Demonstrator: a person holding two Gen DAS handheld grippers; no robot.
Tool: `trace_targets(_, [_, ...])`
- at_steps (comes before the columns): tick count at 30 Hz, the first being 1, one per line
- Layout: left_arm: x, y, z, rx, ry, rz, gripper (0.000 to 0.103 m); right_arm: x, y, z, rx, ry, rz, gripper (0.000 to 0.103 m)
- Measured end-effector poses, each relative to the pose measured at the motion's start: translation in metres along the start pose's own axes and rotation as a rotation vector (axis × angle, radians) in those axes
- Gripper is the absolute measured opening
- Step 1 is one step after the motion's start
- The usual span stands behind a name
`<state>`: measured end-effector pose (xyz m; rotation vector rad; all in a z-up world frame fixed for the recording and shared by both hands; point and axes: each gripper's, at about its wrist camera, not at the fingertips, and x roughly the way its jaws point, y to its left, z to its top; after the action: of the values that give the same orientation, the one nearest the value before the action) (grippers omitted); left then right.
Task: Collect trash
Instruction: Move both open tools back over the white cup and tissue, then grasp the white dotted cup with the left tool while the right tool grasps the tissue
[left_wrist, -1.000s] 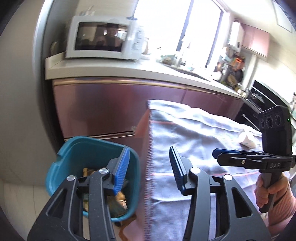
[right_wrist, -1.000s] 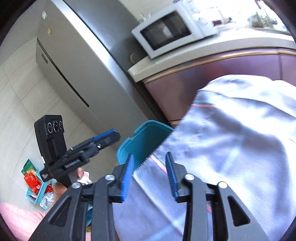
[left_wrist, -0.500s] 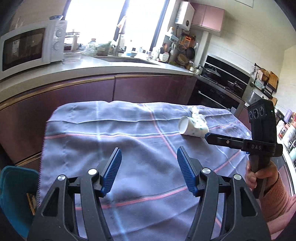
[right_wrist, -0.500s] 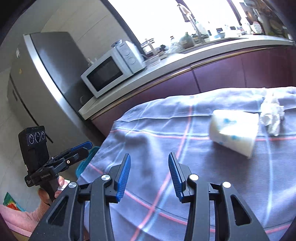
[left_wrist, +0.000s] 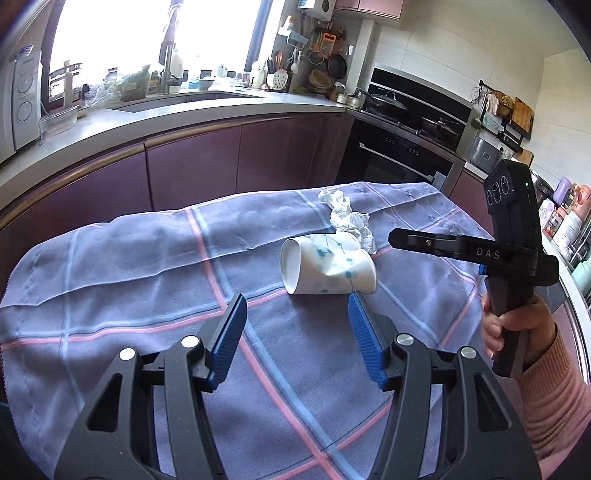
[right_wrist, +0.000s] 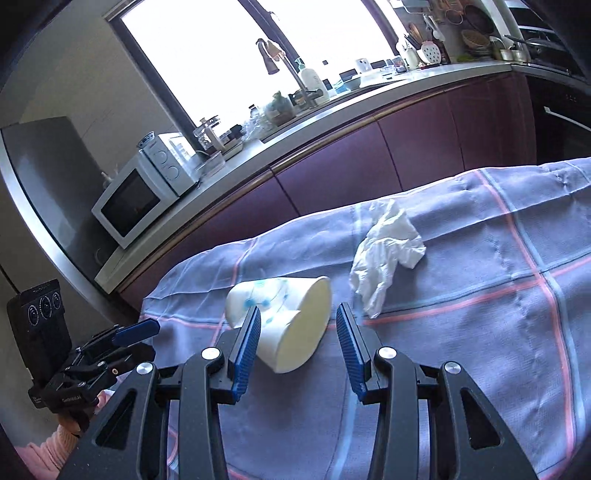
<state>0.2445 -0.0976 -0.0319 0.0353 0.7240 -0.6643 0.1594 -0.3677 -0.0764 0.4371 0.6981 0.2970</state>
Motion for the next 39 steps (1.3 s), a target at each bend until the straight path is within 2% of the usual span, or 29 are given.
trace_targets(10, [0.054, -0.014, 0.020, 0.031, 0.058, 0.011, 0.055, 0.030, -0.025, 0.025, 0.037, 0.009, -0.084, 0.046])
trace_targets(15, [0.069, -0.015, 0.024, 0.029, 0.074, 0.003, 0.052, 0.040, -0.027, 0.030, 0.024, -0.006, -0.152, 0.049])
trace_targets(20, [0.082, -0.013, 0.027, 0.020, 0.091, 0.010, 0.051, 0.055, -0.025, 0.032, 0.011, 0.020, -0.164, 0.050])
trace_targets(25, [0.091, -0.011, 0.028, 0.001, 0.114, -0.008, 0.041, 0.067, -0.020, 0.029, -0.025, 0.049, -0.197, 0.050])
trace_targets(27, [0.092, -0.011, 0.027, -0.010, 0.119, -0.019, 0.036, 0.071, -0.020, 0.027, -0.027, 0.060, -0.206, 0.046])
trace_targets(29, [0.093, -0.010, 0.026, -0.019, 0.122, -0.031, 0.032, 0.074, -0.023, 0.026, -0.016, 0.072, -0.202, 0.032])
trace_targets(30, [0.093, -0.011, 0.026, -0.018, 0.118, -0.029, 0.028, 0.074, -0.024, 0.026, -0.008, 0.071, -0.195, 0.028])
trace_targets(33, [0.092, -0.012, 0.025, -0.018, 0.115, -0.030, 0.026, 0.071, -0.026, 0.026, -0.003, 0.058, -0.185, 0.017])
trace_targets(34, [0.091, -0.013, 0.024, -0.020, 0.113, -0.032, 0.025, 0.070, -0.025, 0.026, -0.005, 0.054, -0.180, 0.011])
trace_targets(39, [0.079, -0.014, 0.022, -0.028, 0.089, -0.031, 0.022, 0.062, -0.023, 0.023, -0.014, 0.029, -0.161, 0.007])
